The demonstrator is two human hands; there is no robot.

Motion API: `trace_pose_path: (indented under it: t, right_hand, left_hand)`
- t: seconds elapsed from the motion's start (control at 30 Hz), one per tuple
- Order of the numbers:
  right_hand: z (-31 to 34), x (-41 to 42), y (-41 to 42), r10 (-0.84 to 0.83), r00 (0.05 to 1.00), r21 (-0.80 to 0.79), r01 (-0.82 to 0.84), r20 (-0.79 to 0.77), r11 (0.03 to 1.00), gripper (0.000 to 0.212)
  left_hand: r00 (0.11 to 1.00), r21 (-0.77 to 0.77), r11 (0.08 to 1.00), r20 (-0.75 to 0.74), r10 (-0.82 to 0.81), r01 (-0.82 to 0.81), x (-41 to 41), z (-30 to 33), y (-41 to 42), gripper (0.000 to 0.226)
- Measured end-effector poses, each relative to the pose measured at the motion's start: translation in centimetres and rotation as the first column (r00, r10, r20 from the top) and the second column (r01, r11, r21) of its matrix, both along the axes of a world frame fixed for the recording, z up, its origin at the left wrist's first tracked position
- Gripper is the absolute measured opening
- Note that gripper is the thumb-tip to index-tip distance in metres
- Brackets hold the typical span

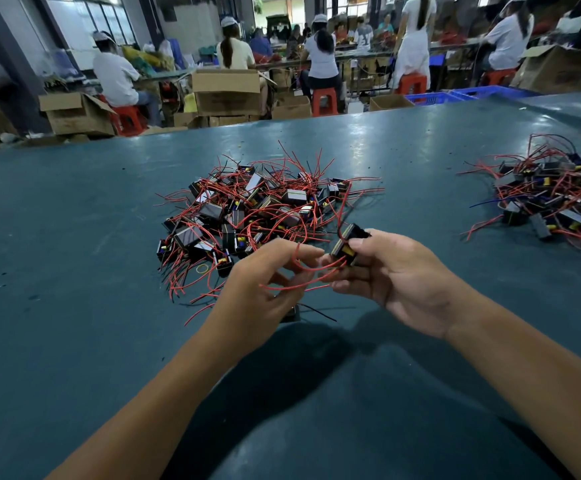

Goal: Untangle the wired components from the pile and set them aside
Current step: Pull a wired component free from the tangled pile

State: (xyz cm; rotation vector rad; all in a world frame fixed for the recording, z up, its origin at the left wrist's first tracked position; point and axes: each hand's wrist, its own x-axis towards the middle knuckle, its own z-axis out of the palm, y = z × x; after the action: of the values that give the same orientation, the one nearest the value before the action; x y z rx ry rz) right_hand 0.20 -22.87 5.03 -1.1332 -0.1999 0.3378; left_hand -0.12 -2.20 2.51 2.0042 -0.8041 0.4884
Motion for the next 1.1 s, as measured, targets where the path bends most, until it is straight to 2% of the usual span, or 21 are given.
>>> trace_pose_path:
  t: [0.1, 0.17, 0.23, 0.33, 0.47, 0.57, 0.67, 0.87, 1.1]
  right_hand:
    - [-0.2, 0.2, -0.3, -0.035, 0.996, -0.110, 0.044, 0.081, 0.993, 0.010]
    - [-0.4, 0.1, -0.4, -0.038, 0.979, -0.303, 0.098, 0.200, 0.948, 0.018]
    - [-0.6, -0.1, -0.3, 0.035, 0.953, -0.446, 0.109, 0.302, 0.888, 0.026]
    - [-0.8, -0.5, -0.2, 0.132, 0.946, -0.501, 0.036, 0.296, 0.865, 0.035]
    - [-0.5, -0.8, -0.1, 0.133, 0.962, -0.420, -0.022, 0.237, 0.907, 0.022]
    - [-0.4, -0.8, -0.2, 0.151, 0.982, -0.284, -0.113, 0.113, 0.952, 0.038]
    - [-0.3, -0.9, 0.1, 0.132, 0.990, -0.217, -0.120, 0.043, 0.969, 0.045]
    - [-0.5, -1.0, 0.4, 0.069, 0.995, -0.273, -0.046, 0.077, 0.961, 0.009]
    - [-0.6, -1.2, 0.7, 0.039, 0.994, -0.270, -0.011, 0.099, 0.963, 0.013]
  left_hand:
    - [0.993, -0.068, 0.995, -0.104, 0.059, -0.066, -0.1, -0.1, 0.0, 0.019]
    - [0.983, -0.103, 0.992, -0.171, 0.060, -0.078, -0.2, -0.1, -0.1, 0.019]
    - [0.968, -0.135, 0.991, -0.248, -0.028, -0.006, -0.4, 0.2, -0.2, 0.026]
    - [0.943, -0.111, 0.984, -0.288, -0.166, 0.140, -0.7, 0.2, -0.4, 0.048]
    - [0.989, -0.060, 0.996, -0.128, -0.072, 0.065, -0.6, 0.4, -0.3, 0.033]
    - [0.998, -0.042, 0.998, -0.055, -0.042, 0.040, -0.5, 0.6, -0.2, 0.029]
    - [0.998, -0.037, 0.999, -0.044, -0.039, 0.037, -0.5, 0.6, -0.2, 0.028]
    - [0.998, -0.023, 0.998, -0.019, -0.053, 0.053, -0.7, 0.6, -0.4, 0.030]
    - [0.998, -0.005, 0.999, -0.021, -0.052, 0.052, -0.8, 0.7, -0.4, 0.031]
